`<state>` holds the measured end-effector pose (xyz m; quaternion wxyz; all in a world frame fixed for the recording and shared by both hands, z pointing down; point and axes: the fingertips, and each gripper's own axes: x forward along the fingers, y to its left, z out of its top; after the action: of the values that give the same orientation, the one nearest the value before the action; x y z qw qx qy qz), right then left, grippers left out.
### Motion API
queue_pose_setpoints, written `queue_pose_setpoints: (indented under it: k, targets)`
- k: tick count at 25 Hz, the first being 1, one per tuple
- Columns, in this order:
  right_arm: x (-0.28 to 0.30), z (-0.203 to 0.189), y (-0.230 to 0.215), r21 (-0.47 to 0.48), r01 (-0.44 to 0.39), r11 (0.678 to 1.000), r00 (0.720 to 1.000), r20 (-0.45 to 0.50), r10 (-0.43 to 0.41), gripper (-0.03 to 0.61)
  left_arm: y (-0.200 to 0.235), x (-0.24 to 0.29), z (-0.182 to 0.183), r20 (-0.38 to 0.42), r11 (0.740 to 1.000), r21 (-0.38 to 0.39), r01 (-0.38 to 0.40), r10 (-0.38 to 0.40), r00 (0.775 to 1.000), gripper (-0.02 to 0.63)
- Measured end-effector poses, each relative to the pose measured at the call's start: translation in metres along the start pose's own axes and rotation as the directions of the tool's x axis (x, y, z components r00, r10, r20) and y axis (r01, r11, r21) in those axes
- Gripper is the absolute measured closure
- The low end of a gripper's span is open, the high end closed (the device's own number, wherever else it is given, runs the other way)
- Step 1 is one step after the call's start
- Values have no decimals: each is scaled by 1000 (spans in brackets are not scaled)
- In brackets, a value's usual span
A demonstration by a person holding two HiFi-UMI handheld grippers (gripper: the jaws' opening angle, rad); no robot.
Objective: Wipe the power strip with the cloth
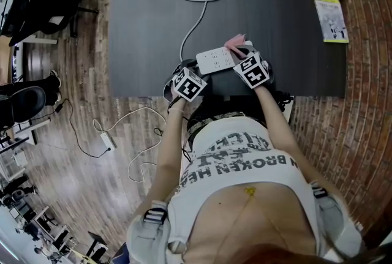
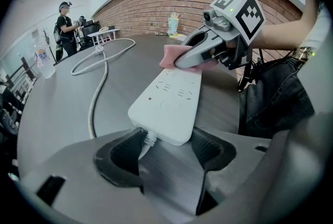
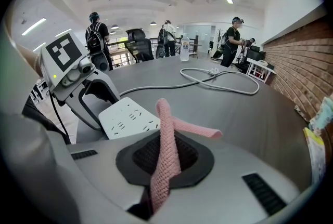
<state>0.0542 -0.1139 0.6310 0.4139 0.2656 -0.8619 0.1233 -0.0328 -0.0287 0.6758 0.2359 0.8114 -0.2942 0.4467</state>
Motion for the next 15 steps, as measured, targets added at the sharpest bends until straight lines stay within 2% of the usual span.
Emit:
queue_pose_setpoints:
  k: [15]
  targets:
    - [-9,-10,-17,50,44,998,999,-4,-44,563,-1,-1,-1,0,1000,0,1,-1,1000,333]
